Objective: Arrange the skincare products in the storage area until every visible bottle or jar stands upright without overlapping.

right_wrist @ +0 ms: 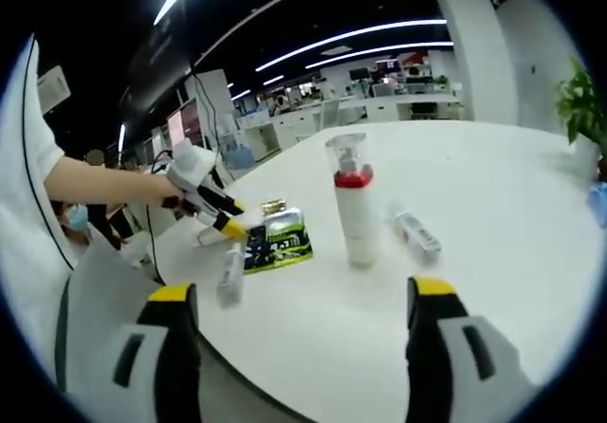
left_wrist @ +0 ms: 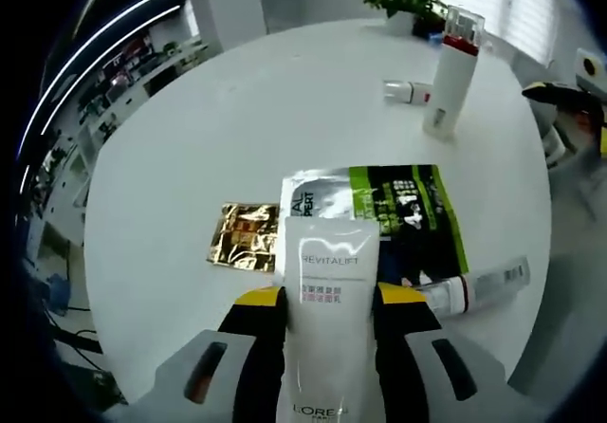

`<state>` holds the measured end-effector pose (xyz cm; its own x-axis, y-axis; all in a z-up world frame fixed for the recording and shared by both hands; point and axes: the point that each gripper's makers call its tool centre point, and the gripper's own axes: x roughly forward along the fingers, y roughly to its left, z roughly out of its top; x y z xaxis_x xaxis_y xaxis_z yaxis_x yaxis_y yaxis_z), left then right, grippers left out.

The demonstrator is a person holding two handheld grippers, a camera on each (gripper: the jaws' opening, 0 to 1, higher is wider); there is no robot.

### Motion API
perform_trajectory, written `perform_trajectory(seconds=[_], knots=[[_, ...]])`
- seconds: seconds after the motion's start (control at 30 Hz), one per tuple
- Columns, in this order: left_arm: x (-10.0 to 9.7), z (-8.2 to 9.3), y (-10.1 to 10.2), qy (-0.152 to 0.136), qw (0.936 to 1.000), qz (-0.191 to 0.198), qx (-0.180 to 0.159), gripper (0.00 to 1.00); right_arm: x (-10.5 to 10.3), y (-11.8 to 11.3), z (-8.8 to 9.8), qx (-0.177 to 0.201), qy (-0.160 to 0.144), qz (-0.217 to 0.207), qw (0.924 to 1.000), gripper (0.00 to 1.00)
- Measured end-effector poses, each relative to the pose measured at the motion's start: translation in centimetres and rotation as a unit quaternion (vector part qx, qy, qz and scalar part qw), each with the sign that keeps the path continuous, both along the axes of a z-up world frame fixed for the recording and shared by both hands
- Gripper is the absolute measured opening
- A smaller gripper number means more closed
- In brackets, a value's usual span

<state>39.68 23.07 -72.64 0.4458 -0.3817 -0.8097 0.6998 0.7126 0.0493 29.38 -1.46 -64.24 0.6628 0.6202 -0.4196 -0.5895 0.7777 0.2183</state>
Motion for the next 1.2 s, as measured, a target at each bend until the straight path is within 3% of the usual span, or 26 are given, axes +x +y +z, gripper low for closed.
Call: perform_trajectory(seconds=[0.37,0.57,0.73,0.83,1.2], knots=[[-1.7,2.9,-0.1,-0.031,0.9980,0.035,-0.043,0.33,-0.3,0.5,-0.1,-0.006,0.000,0.016,0.9999,0.91],[-2.9,4.9,-0.5,-0.038,0.9933,0.066,-0.088,0.33,-0.7,1.1,-0.1,-0.010,-0.005,0.034,0.9993,0.91],[-3.9,5.8,-0.4,-0.048,0.9909,0.077,-0.099,0.33,-1.1,1.8,0.0,-0.017,-0.010,0.054,0.9984,0.91],[-4.3,6.6,-0.5,-0.059,0.9862,0.093,-0.123,0.33,-1.2,2.0,0.1,-0.016,-0.011,0.058,0.9981,0.91],[-6.3,7.5,-1.2,-0.074,0.9797,0.107,-0.153,0.33,-2.5,4.2,0.8,-0.004,-0.014,0.089,0.9959,0.90]])
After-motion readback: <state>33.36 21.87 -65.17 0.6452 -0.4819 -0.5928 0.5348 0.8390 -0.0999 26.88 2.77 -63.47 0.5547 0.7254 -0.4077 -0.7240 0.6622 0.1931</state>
